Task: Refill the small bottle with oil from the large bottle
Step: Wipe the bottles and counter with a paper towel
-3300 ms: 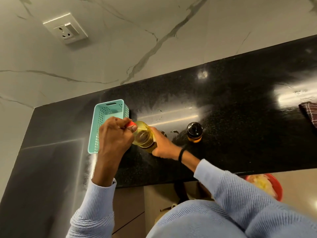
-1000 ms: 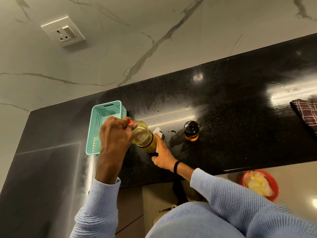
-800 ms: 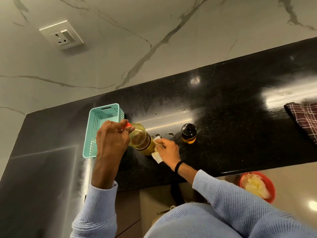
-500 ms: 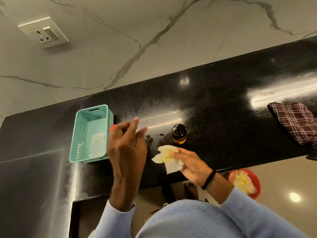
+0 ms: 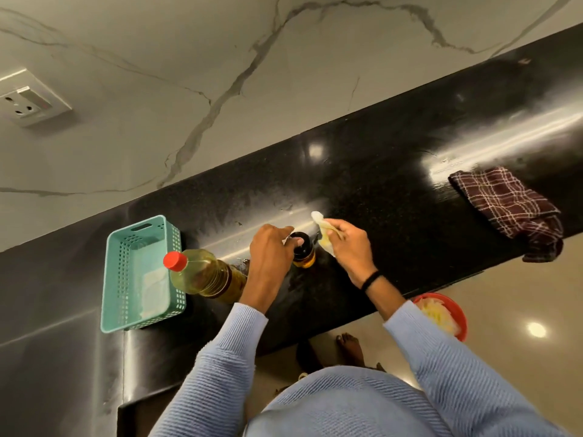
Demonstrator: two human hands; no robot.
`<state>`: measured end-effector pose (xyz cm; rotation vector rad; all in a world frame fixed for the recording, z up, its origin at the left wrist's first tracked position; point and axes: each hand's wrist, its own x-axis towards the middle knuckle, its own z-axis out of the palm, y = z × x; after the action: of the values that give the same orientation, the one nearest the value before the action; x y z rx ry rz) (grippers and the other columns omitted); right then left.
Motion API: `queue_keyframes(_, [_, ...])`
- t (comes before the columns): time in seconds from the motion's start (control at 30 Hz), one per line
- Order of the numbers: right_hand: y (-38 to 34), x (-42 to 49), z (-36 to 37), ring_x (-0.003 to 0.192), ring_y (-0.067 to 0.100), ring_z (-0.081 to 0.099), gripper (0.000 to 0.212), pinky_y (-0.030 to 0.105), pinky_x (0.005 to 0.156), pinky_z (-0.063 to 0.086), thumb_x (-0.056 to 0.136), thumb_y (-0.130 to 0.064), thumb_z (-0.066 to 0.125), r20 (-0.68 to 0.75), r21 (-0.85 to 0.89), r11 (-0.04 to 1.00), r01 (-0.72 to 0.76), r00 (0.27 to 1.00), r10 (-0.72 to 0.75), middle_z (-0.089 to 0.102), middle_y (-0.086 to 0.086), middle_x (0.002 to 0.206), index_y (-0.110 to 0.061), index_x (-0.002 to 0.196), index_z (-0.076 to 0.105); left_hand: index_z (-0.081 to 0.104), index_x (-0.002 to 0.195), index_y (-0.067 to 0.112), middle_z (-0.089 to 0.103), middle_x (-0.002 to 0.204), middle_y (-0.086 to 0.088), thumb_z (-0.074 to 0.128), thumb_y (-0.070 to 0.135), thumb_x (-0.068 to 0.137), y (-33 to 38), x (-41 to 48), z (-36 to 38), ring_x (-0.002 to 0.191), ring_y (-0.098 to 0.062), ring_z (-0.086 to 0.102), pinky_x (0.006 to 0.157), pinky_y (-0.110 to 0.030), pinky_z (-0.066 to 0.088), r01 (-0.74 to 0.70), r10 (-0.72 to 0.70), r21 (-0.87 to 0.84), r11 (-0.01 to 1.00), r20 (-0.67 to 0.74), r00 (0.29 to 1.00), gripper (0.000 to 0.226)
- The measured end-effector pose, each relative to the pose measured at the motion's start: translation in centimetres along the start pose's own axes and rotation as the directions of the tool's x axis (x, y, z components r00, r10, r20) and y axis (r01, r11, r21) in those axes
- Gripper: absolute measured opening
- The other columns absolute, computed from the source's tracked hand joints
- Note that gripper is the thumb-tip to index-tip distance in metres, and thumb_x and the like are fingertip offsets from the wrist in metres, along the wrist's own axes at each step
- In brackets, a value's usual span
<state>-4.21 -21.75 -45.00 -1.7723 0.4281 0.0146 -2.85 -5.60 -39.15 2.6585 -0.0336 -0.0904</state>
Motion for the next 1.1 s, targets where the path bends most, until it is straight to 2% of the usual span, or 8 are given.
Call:
queue_keyframes(0.17, [-1.4,-0.7,1.9,0.13,0.017,0.054,0.047,0.017,0.109,0.034,0.09,0.002,0.052,0.303,-0.22,0.961,0.17,0.948,-0.098,0.061,0.004,0.137,-0.014,0.133,0.063,0.077,0.107,0.02,0.068,0.083,-0.006,0.065,0.033,0.092,0.0,0.5,0.5,0.072,-0.021,0.059,0.062,-0.028,0.04,-0.079,0.073,0.138,0.987,0.045,0.996,0.023])
queue_keyframes(0.4, [-0.9,-4.3,2.7,0.142,0.018,0.039,0.076,0.023,0.117,0.028,0.081,0.012,0.051,0.346,-0.219,0.968,0.126,0.937,-0.044,0.043,0.002,0.154,-0.02,0.149,0.043,0.075,0.112,0.016,0.066,0.094,-0.008,0.064,0.018,0.093,-1.0,1.3,-0.6,0.083,-0.022,0.058,0.068,-0.03,0.047,-0.159,0.132,0.169,0.973,0.157,0.979,0.023])
queue_keyframes(0.5, [-0.1,-6.6,3.4,0.15,0.015,0.02,0.088,0.016,0.116,0.015,0.08,0.011,0.048,0.4,-0.232,0.958,0.167,0.914,-0.062,0.017,-0.001,0.165,-0.02,0.157,0.022,0.075,0.116,0.017,0.069,0.097,-0.008,0.067,0.014,0.09,-1.5,0.9,-1.0,0.085,-0.022,0.059,0.072,-0.03,0.05,-0.182,0.166,0.135,0.974,0.124,0.978,0.027])
queue_keyframes(0.67, [-0.1,-7.0,4.4,0.152,0.016,-0.008,0.108,0.032,0.123,0.011,0.076,0.005,0.056,0.511,-0.3,0.929,0.215,0.859,-0.034,-0.017,-0.005,0.165,-0.02,0.157,-0.01,0.073,0.117,0.014,0.069,0.102,-0.011,0.066,0.014,0.092,-1.4,1.0,-1.2,0.091,-0.023,0.06,0.081,-0.035,0.053,-0.202,0.184,0.128,0.971,0.141,0.973,0.025])
queue_keyframes(0.77, [-0.6,-3.2,4.6,0.153,0.021,0.01,0.101,0.038,0.121,0.026,0.07,-0.002,0.06,0.546,-0.282,0.934,0.22,0.837,-0.032,0.008,0.006,0.166,-0.013,0.158,0.012,0.076,0.112,0.014,0.069,0.097,-0.012,0.067,0.013,0.091,-1.5,1.1,-1.3,0.089,-0.025,0.059,0.08,-0.038,0.051,-0.226,0.204,0.129,0.966,0.159,0.966,0.023])
queue_keyframes(0.87, [-1.9,1.0,4.7,0.13,0.026,0.051,0.063,0.041,0.109,0.044,0.075,0.002,0.063,0.627,-0.281,0.944,0.174,0.778,0.043,0.055,0.008,0.138,-0.014,0.135,0.053,0.079,0.104,0.013,0.068,0.093,-0.012,0.068,0.009,0.087,-1.4,1.2,-1.4,0.086,-0.027,0.06,0.077,-0.04,0.051,-0.222,0.201,0.129,0.967,0.155,0.967,0.02])
queue_keyframes(0.93, [-2.1,2.1,4.8,0.12,0.024,0.057,0.054,0.042,0.103,0.048,0.078,0.004,0.061,0.662,-0.288,0.943,0.166,0.747,0.071,0.061,0.005,0.129,-0.016,0.128,0.058,0.079,0.103,0.012,0.068,0.093,-0.013,0.068,0.009,0.087,-1.3,1.2,-1.3,0.086,-0.028,0.061,0.078,-0.038,0.051,-0.205,0.186,0.13,0.97,0.147,0.971,0.02])
queue_keyframes(1.1, [1.1,-3.8,4.3,0.15,0.007,-0.002,0.099,0.011,0.117,0.007,0.072,0.008,0.052,0.574,-0.161,0.975,0.153,0.818,-0.033,0.002,-0.001,0.165,-0.015,0.158,0.009,0.077,0.109,0.014,0.07,0.093,-0.009,0.071,0.011,0.086,-1.5,1.1,-1.0,0.084,-0.021,0.06,0.074,-0.028,0.048,-0.157,0.148,0.073,0.985,0.112,0.983,0.024])
